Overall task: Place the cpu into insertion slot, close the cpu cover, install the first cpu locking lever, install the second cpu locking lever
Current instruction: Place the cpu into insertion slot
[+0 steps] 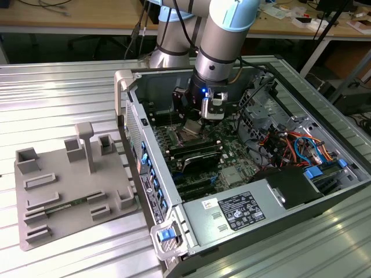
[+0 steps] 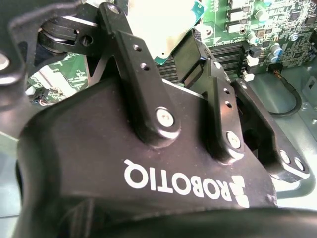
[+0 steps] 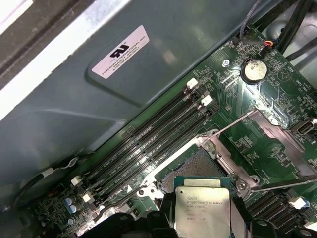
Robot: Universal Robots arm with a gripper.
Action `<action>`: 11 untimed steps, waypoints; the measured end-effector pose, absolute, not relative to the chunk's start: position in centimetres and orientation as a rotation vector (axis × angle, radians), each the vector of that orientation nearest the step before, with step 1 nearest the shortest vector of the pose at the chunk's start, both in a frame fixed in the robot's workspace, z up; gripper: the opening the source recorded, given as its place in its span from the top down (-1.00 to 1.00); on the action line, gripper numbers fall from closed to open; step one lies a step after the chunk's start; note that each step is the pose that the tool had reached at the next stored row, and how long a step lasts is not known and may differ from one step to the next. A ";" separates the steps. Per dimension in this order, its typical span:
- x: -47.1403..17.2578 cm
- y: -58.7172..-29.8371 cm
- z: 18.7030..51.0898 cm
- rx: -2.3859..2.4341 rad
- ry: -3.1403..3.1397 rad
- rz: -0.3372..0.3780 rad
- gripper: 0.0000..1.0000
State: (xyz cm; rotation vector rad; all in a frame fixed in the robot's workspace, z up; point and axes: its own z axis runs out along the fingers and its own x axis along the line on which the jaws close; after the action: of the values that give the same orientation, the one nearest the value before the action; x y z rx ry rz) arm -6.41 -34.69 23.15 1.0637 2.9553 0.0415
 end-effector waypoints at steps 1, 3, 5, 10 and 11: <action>-6.4 -34.7 23.1 1.067 2.954 0.041 -0.09; -6.4 -34.7 23.1 1.079 2.950 0.042 -0.09; -6.4 -34.7 23.1 1.091 2.945 0.042 -0.09; -6.4 -34.7 23.1 1.112 2.937 0.042 -0.09; -6.4 -34.7 23.1 1.117 2.935 0.042 -0.09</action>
State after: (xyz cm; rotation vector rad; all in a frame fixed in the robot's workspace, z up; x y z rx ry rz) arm -6.42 -34.69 23.14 1.1174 2.9349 0.0415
